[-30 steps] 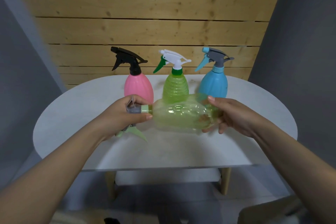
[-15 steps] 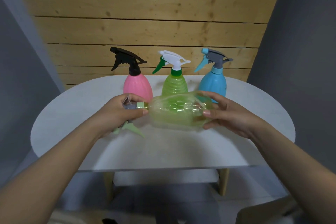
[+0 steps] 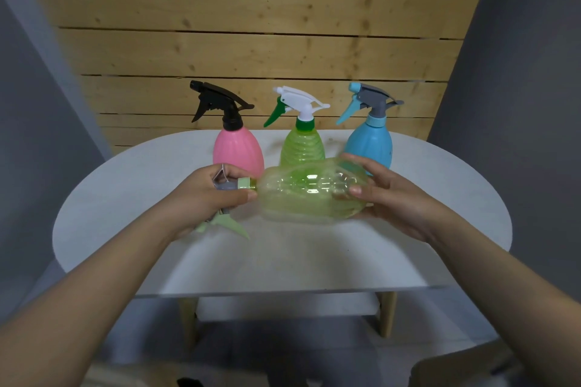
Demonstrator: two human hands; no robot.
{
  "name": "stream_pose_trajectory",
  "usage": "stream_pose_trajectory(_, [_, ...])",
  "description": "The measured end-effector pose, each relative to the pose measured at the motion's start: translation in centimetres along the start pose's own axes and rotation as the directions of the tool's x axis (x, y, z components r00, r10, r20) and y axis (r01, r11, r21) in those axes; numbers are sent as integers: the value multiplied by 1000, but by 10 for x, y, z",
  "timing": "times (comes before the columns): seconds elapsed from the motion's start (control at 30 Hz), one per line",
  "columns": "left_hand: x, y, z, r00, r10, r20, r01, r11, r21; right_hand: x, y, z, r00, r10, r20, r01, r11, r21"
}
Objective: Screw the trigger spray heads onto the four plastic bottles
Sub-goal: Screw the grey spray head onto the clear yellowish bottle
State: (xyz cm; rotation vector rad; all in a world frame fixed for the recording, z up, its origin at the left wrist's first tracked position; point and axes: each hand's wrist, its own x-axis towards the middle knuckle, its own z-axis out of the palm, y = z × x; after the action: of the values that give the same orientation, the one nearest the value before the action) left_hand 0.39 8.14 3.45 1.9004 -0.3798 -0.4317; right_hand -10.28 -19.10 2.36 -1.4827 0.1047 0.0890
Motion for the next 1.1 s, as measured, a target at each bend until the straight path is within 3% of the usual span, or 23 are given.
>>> stream_pose_trajectory(0.3, [-6, 3, 2, 994, 96, 47, -97, 995, 23, -2, -8, -1, 994, 74, -86, -89, 978, -190])
stream_pose_trajectory(0.63, [-8, 5, -1, 980, 172, 97, -175, 984, 20, -2, -4, -6, 969, 247, -5, -247, 964, -98])
stream_pose_trajectory(1.0, [-10, 7, -11, 974, 220, 49, -224, 969, 107, 2, -1, 5, 935, 349, 59, -351, 936, 17])
stream_pose_trajectory(1.1, [-13, 11, -24, 977, 170, 129, -150, 977, -152, 5, 1, 10, 940, 332, 84, -339, 937, 90])
